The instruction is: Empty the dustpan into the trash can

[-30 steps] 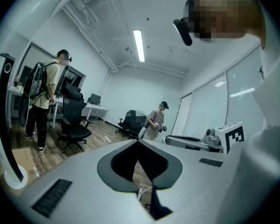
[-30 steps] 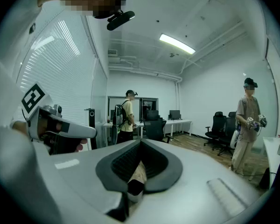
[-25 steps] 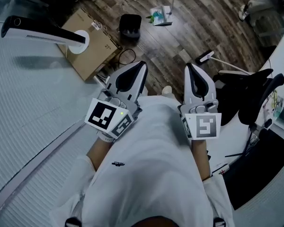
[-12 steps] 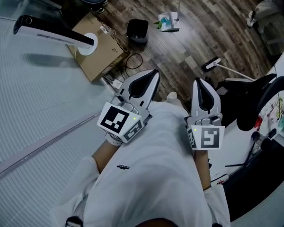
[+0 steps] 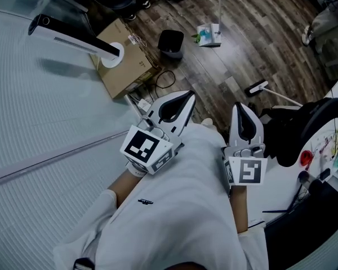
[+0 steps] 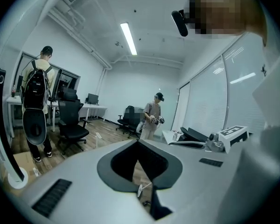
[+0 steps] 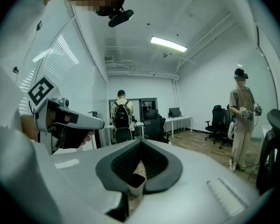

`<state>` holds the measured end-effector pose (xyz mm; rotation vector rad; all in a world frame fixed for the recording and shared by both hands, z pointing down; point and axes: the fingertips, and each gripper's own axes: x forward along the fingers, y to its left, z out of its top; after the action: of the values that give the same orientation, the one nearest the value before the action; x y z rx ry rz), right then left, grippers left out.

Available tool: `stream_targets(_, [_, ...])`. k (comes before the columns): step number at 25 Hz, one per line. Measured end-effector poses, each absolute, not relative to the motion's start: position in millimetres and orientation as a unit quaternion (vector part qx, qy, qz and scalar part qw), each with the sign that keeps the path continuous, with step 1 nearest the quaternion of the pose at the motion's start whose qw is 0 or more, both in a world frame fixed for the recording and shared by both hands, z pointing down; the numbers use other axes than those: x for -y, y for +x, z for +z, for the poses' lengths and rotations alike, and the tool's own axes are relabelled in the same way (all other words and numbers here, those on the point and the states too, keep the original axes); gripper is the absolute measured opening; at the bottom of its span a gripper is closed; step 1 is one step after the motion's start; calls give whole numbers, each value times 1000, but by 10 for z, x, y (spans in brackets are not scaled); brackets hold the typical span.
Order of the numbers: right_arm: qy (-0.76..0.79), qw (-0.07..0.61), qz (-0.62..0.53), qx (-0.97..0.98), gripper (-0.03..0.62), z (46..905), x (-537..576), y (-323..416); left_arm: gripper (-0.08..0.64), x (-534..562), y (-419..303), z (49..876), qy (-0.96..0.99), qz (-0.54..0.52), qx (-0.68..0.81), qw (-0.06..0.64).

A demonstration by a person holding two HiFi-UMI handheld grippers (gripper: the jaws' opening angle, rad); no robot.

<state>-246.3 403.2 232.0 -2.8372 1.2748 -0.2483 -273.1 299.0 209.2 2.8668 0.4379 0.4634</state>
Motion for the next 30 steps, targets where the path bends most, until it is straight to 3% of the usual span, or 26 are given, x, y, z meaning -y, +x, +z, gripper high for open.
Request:
stream_targets(11, [-918, 19, -105, -383, -3, 2493, -3798, -1920, 6, -2591, -2071, 2283, 966, 163, -153, 132])
stream_targets(19, [-913, 4, -113, -391, -3, 2544, -2978, -959, 6, -1805, -1069, 2398, 965, 166, -156, 130])
stream_targets(30, [-912, -25, -105, -396, -3, 2159, -1654, 503, 6, -563, 202, 2319, 956, 158, -161, 190])
